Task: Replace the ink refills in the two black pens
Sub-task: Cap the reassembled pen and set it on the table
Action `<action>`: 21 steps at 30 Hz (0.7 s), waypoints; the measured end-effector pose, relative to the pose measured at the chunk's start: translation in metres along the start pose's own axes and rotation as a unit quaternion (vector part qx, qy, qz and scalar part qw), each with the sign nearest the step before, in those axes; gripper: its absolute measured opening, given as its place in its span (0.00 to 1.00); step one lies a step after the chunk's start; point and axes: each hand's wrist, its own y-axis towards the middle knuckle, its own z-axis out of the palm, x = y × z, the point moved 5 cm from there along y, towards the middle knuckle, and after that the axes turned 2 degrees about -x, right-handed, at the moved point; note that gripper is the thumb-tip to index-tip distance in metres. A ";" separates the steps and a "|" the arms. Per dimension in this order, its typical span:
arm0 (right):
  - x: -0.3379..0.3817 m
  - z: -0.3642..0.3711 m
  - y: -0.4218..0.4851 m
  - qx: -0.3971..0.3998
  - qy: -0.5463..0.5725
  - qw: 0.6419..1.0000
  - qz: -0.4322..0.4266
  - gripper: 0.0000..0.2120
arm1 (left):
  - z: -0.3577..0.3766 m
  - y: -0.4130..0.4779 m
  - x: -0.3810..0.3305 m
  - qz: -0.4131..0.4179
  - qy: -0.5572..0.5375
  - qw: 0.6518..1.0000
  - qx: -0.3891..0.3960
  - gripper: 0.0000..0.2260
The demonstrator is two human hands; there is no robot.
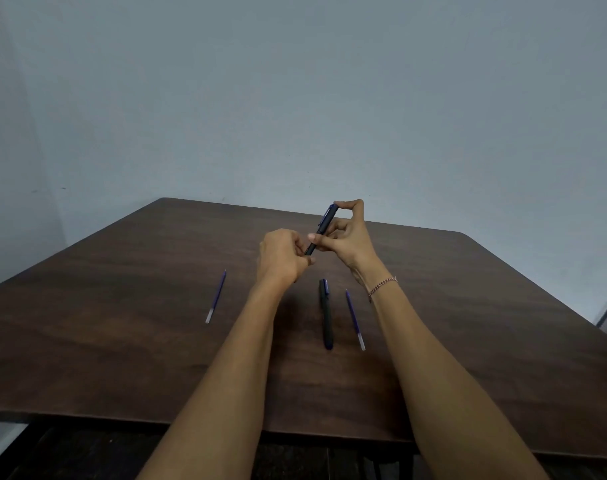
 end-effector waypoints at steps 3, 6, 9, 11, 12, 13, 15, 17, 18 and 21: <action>-0.004 -0.005 0.000 0.002 0.016 1.000 0.014 0.31 | 0.003 0.000 -0.001 0.004 -0.027 1.000 0.010 0.09; -0.011 -0.015 -0.002 -0.002 0.069 0.996 0.050 0.30 | 0.005 -0.001 -0.005 0.017 -0.081 0.996 0.034 0.09; -0.017 -0.031 -0.002 0.000 0.120 0.989 0.084 0.31 | 0.007 -0.003 -0.012 0.040 -0.149 0.985 0.074 0.16; -0.019 -0.042 -0.003 -0.003 0.160 0.982 0.100 0.32 | 0.007 -0.005 -0.014 0.049 -0.211 0.971 0.105 0.20; -0.020 -0.046 -0.004 -0.005 0.177 0.979 0.106 0.31 | 0.007 -0.007 -0.016 0.057 -0.233 0.963 0.124 0.21; -0.020 -0.051 -0.004 -0.007 0.190 0.975 0.112 0.31 | 0.008 -0.007 -0.018 0.067 -0.242 0.958 0.141 0.21; -0.021 -0.058 -0.006 -0.012 0.209 0.970 0.125 0.30 | 0.011 -0.009 -0.022 0.083 -0.235 0.954 0.165 0.21; -0.022 -0.062 -0.007 -0.014 0.220 0.966 0.138 0.29 | 0.013 -0.011 -0.023 0.095 -0.217 0.957 0.169 0.19; -0.022 -0.063 -0.007 -0.013 0.223 0.964 0.144 0.29 | 0.014 -0.012 -0.024 0.101 -0.206 0.959 0.166 0.18; -0.025 -0.065 -0.009 -0.009 0.231 0.960 0.157 0.28 | 0.014 -0.014 -0.028 0.131 -0.176 0.963 0.158 0.17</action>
